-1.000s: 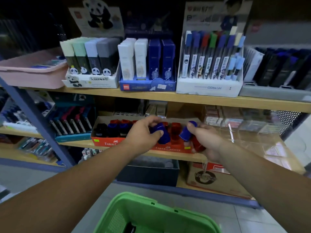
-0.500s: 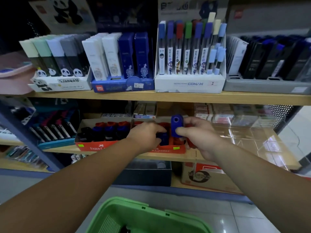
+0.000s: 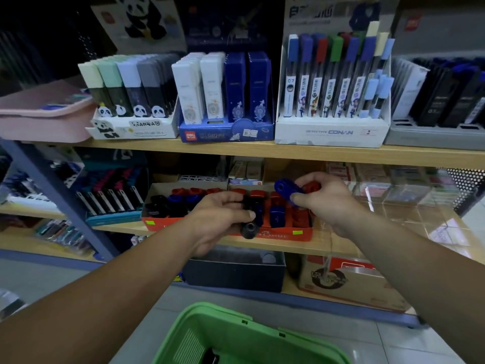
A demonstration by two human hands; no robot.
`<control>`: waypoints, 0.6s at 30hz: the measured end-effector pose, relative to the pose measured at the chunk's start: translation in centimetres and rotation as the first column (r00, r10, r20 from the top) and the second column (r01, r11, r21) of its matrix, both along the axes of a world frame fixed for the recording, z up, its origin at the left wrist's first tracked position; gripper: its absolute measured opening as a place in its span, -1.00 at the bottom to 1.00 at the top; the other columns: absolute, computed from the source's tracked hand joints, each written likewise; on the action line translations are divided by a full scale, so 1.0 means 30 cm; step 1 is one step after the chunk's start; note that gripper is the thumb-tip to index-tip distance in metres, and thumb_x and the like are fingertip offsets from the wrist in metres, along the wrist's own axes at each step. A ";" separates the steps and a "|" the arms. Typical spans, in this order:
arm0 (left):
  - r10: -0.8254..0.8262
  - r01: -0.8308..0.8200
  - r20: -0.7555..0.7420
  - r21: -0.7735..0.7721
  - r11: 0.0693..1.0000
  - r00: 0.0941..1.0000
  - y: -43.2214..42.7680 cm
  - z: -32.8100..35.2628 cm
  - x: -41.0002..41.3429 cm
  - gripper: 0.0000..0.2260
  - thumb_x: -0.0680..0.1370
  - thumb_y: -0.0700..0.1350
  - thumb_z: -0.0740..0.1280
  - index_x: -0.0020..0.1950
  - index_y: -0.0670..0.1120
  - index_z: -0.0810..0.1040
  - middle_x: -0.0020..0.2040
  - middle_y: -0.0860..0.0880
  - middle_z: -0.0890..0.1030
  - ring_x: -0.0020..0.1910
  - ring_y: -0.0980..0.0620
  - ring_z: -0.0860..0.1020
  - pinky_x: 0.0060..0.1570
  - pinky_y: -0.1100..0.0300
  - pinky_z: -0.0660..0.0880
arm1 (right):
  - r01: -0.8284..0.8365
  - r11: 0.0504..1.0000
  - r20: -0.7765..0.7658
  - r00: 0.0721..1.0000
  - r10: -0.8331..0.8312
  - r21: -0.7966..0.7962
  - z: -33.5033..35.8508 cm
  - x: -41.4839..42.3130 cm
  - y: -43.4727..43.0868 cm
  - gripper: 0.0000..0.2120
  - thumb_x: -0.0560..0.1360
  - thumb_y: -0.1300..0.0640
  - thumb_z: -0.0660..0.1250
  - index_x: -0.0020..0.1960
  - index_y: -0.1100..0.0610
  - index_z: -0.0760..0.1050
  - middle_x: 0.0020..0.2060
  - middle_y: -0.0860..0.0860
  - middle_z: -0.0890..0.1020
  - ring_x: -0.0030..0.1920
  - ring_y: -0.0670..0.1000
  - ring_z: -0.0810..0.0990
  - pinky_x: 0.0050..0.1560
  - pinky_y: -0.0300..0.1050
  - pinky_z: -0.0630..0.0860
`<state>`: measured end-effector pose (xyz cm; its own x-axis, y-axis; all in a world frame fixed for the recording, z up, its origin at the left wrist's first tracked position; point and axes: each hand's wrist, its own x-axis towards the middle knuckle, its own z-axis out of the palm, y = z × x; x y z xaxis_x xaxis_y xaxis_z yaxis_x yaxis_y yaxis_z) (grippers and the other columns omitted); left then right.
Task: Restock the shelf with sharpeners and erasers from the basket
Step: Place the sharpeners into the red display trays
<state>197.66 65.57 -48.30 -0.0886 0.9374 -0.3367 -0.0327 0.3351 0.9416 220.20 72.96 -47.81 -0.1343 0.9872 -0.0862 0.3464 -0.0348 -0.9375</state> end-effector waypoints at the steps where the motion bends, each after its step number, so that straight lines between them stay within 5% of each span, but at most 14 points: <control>1: 0.003 -0.003 -0.009 0.007 1.000 1.000 0.000 -0.005 -0.006 -0.61 0.47 -0.34 0.52 0.28 -0.16 0.58 0.12 -0.14 0.71 0.04 -0.06 0.72 -0.03 0.11 0.66 | -0.005 1.000 -0.004 1.000 0.005 0.007 -0.001 0.006 0.003 -0.71 0.49 0.22 0.56 0.11 -0.07 0.60 0.11 0.00 0.61 0.13 0.07 0.62 -0.05 -0.06 0.64; 5: -0.019 0.019 -0.074 0.001 1.000 0.997 -0.017 -0.011 -0.022 -0.75 0.50 -0.25 0.52 0.15 -0.25 0.65 0.01 -0.18 0.74 0.03 -0.10 0.73 0.09 0.06 0.65 | 0.064 0.997 0.013 0.998 -0.064 0.036 -0.012 0.011 0.034 -0.58 0.48 0.23 0.57 0.26 -0.03 0.58 0.23 0.01 0.59 0.26 0.07 0.56 -0.05 -0.16 0.60; 10: -0.021 0.020 -0.169 -0.004 1.000 0.985 -0.018 -0.006 -0.035 -0.81 0.60 -0.06 0.44 0.19 -0.07 0.59 0.06 -0.13 0.71 -0.05 -0.09 0.75 -0.17 0.04 0.68 | -0.025 0.993 0.234 0.972 -0.004 0.117 -0.021 -0.043 0.070 -0.69 0.52 0.16 0.54 0.21 -0.05 0.58 0.16 -0.05 0.55 0.21 0.02 0.50 0.05 -0.11 0.50; 14: 0.015 -0.005 -0.180 0.056 0.998 0.984 -0.004 -0.021 -0.015 -0.77 0.60 -0.27 0.42 0.23 -0.11 0.56 0.06 -0.19 0.69 0.00 -0.05 0.71 -0.06 0.11 0.69 | -0.194 0.972 0.485 0.868 0.109 0.130 -0.045 -0.105 0.082 -0.74 0.54 0.12 0.51 0.09 -0.19 0.53 0.17 -0.07 0.52 0.19 0.03 0.51 0.02 -0.07 0.53; 18: 0.021 -0.014 -0.165 0.042 0.999 0.986 0.016 -0.038 -0.019 -0.69 0.58 -0.33 0.42 0.29 -0.14 0.51 0.11 -0.17 0.65 0.05 -0.06 0.69 -0.07 0.14 0.69 | -0.185 0.973 0.457 0.883 0.104 0.135 -0.048 -0.094 0.101 -0.76 0.56 0.12 0.49 0.14 -0.14 0.57 0.20 -0.06 0.54 0.18 0.01 0.49 0.03 -0.09 0.48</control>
<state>197.10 66.05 -49.44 -0.1561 0.9479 -0.2776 0.1191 0.2971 0.9474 217.37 76.00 -49.25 -0.2637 0.9646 -0.0035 0.7165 0.1934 -0.6702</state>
